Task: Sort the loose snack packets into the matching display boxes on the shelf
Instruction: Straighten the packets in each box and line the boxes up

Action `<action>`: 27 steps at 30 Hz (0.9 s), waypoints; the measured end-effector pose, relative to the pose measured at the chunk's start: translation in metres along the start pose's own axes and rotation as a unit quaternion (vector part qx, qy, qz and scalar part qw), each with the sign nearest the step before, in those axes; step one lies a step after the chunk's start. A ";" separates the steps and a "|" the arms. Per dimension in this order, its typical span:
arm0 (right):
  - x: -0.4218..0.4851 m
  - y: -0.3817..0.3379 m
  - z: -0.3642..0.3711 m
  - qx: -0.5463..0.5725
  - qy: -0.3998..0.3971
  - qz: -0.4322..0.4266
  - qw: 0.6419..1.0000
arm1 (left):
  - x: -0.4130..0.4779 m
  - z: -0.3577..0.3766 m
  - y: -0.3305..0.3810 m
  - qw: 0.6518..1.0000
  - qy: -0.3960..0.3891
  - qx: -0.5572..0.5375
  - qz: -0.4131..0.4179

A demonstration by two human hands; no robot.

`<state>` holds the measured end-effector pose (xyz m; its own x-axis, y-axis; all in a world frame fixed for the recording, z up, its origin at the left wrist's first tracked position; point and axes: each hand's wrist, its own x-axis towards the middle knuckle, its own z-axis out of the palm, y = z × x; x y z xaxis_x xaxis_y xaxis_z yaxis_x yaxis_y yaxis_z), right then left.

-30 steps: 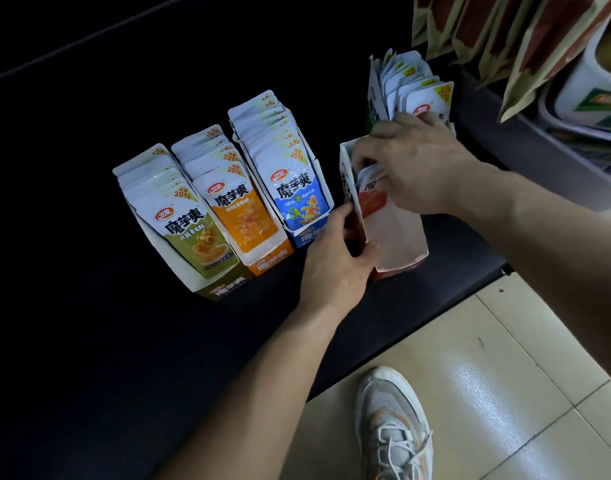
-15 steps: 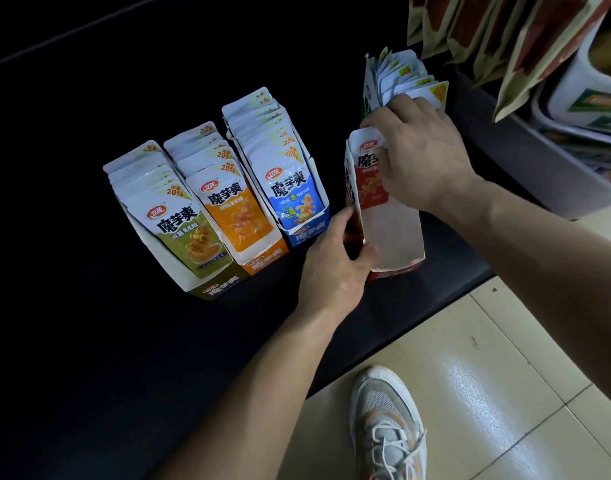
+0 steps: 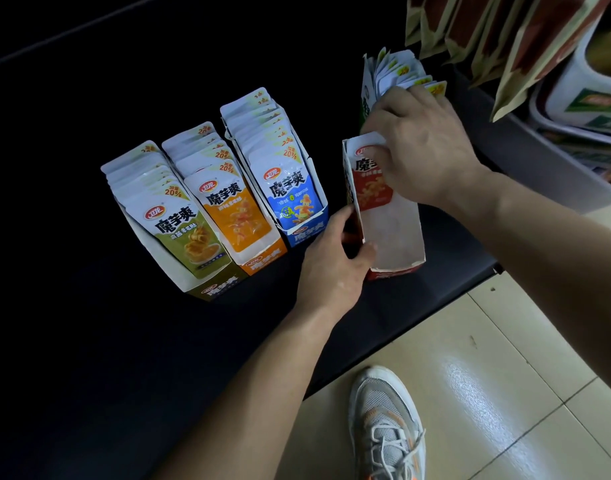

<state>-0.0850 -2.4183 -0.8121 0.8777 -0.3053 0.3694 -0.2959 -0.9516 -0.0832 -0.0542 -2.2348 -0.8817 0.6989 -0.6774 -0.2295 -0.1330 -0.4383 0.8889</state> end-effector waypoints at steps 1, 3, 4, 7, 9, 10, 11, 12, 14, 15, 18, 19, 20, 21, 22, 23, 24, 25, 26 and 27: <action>0.001 0.002 -0.002 0.003 -0.003 -0.006 1.000 | 0.000 0.000 0.000 1.000 0.001 0.001 -0.002; 0.002 0.006 -0.006 -0.002 -0.016 -0.015 1.000 | 0.001 0.000 0.000 1.000 0.001 0.002 -0.003; 0.003 0.008 -0.008 -0.009 -0.021 -0.017 1.000 | 0.001 0.000 0.000 1.000 0.001 0.002 -0.003; 0.007 0.011 -0.012 -0.012 -0.034 -0.014 0.999 | 0.002 0.000 0.000 1.000 -0.002 0.001 0.000; 0.007 0.008 -0.012 -0.008 -0.043 -0.010 0.999 | 0.002 0.000 0.001 1.000 -0.004 -0.001 -0.002; 0.006 0.006 -0.010 -0.011 -0.047 -0.010 0.999 | 0.002 0.000 0.001 1.000 -0.004 0.000 -0.003; 0.005 0.003 -0.008 -0.018 -0.051 -0.012 0.998 | 0.002 0.000 0.002 1.000 -0.005 0.001 -0.003; 0.004 0.001 -0.005 -0.027 -0.053 -0.014 0.998 | 0.002 0.000 0.002 1.000 -0.005 0.002 -0.004; 0.001 0.000 0.000 -0.048 -0.048 -0.011 0.998 | 0.002 0.000 0.001 1.000 -0.006 0.003 -0.004; 0.000 0.000 0.001 -0.057 -0.046 -0.006 0.997 | 0.002 0.000 0.001 1.000 -0.006 0.003 -0.003; 0.001 0.002 0.001 -0.072 -0.057 0.006 0.996 | 0.002 0.001 0.001 1.000 -0.008 0.001 0.001; 0.002 0.004 0.000 -0.066 -0.060 0.008 0.996 | 0.002 0.001 0.001 1.000 -0.009 0.001 0.001; 0.003 0.005 -0.002 -0.057 -0.065 0.010 0.996 | 0.002 0.002 0.001 1.000 -0.010 0.001 0.001; 0.005 0.006 -0.003 -0.049 -0.071 0.014 0.996 | 0.001 0.002 0.002 1.000 -0.010 0.001 0.001; 0.007 0.005 -0.004 -0.048 -0.078 0.020 0.996 | 0.001 0.003 0.002 1.000 -0.008 0.001 0.001; 0.009 0.005 -0.005 -0.052 -0.083 0.024 0.995 | 0.001 0.003 0.003 1.000 -0.005 0.002 0.002; 0.011 0.003 -0.005 -0.056 -0.084 0.024 0.995 | 0.002 0.003 0.002 1.000 -0.003 0.002 0.001; 0.012 0.002 -0.004 -0.057 -0.084 0.019 0.995 | 0.002 0.003 0.002 1.000 -0.004 0.001 0.000; 0.012 0.001 -0.004 -0.054 -0.083 0.014 0.995 | 0.002 0.003 0.002 1.000 -0.006 -0.002 0.000; 0.012 0.002 -0.003 -0.051 -0.083 0.009 0.995 | 0.002 0.003 0.002 1.000 -0.009 -0.003 -0.001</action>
<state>-0.0764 -2.4235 -0.8051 0.9193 -0.3322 0.2110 -0.3419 -0.9397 0.0098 -0.0551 -2.2387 -0.8815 0.6865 -0.6872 -0.2375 -0.1275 -0.4354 0.8912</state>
